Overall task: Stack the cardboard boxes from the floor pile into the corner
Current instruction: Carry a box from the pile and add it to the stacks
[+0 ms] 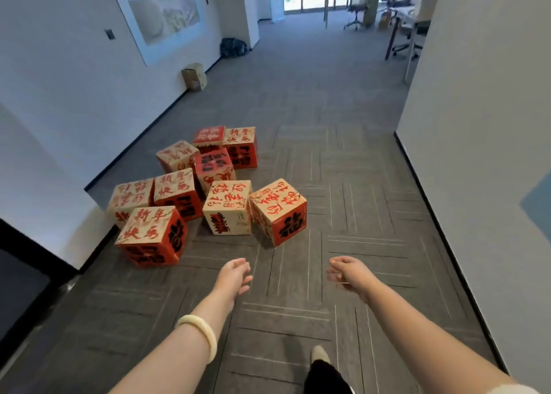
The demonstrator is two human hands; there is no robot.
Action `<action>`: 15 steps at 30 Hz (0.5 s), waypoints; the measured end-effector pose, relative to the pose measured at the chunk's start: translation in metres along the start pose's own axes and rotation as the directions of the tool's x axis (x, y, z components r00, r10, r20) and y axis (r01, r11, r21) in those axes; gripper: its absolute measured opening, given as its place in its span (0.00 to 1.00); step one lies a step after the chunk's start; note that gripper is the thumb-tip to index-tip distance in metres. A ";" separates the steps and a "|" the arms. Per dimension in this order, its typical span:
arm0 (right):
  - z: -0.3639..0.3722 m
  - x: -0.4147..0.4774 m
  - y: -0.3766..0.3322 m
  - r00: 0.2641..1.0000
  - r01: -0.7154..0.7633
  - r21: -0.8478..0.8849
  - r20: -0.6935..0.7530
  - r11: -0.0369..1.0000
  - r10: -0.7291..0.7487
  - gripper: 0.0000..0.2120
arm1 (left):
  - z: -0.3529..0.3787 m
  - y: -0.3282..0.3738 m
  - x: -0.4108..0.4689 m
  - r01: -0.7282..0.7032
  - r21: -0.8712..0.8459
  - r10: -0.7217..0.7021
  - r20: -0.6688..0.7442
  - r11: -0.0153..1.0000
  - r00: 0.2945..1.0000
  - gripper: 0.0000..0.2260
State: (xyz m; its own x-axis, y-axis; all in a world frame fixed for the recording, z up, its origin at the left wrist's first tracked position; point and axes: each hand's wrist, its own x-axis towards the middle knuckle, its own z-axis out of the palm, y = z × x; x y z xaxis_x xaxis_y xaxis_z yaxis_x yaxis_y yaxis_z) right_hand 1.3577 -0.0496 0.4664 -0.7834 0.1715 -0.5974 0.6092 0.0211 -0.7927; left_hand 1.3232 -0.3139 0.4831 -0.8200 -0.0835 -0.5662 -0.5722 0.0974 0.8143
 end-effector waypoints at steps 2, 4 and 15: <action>-0.012 0.050 -0.027 1.000 -0.021 -0.007 -0.006 1.000 0.021 0.05 | 0.019 0.025 0.043 0.023 -0.017 -0.024 -0.013 1.000 1.000 0.15; -0.023 0.095 -0.055 0.999 -0.053 -0.010 0.009 0.999 0.054 0.06 | 0.037 0.049 0.080 0.052 -0.015 -0.052 -0.032 0.999 0.998 0.16; -0.033 0.308 -0.182 0.987 -0.151 -0.121 0.043 0.981 0.157 0.08 | 0.083 0.150 0.281 0.160 -0.041 -0.163 -0.072 0.986 0.984 0.19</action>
State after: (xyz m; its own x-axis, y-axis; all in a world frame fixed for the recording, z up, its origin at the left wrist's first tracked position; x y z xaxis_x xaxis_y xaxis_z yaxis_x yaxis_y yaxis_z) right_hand 1.0095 0.0317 0.4308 -0.6824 0.1307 -0.7192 0.7310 0.1144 -0.6727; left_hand 1.0058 -0.2409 0.4354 -0.7128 -0.1696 -0.6805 -0.6952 0.0421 0.7176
